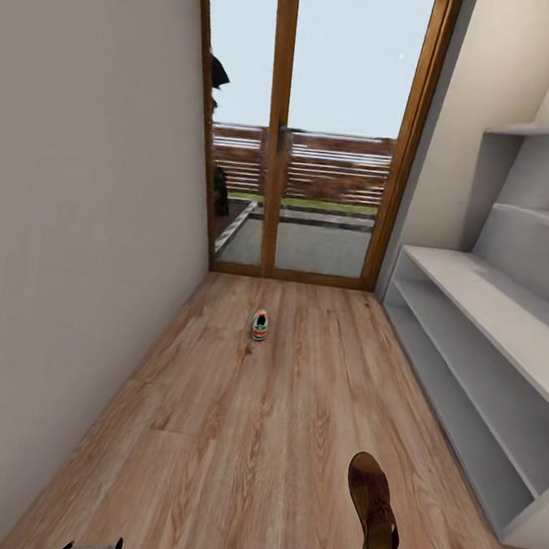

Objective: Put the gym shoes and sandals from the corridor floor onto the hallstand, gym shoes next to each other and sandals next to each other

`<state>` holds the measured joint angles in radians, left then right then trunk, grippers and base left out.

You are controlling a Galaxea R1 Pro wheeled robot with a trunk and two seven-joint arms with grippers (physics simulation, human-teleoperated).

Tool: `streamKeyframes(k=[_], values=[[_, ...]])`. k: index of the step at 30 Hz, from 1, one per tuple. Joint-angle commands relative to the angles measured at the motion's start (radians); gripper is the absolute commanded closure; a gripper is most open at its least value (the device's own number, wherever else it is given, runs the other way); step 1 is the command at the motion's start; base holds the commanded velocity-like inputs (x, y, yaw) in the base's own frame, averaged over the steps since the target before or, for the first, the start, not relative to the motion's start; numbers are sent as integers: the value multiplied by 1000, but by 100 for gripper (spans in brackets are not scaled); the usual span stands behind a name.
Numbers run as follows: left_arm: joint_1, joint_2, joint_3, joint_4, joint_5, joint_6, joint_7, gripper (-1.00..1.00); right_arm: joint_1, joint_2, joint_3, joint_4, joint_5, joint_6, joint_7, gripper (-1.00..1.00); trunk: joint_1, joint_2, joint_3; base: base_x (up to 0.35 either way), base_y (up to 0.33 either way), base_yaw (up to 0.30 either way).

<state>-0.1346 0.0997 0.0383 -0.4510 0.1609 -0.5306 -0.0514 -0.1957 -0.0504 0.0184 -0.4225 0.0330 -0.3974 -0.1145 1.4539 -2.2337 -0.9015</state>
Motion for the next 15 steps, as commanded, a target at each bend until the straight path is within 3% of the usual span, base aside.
streamKeyframes(k=[1,15], values=[[0,0,1,1,8,-3,-5,-100,-1,0,2,1,4,-2,-5,100,0,0,-1,320,-156,0],[0,0,0,0,8,-3,-5,-100,-1,-2,1,2,5,-3,-5,100,0,0,-1,320,-156,0]])
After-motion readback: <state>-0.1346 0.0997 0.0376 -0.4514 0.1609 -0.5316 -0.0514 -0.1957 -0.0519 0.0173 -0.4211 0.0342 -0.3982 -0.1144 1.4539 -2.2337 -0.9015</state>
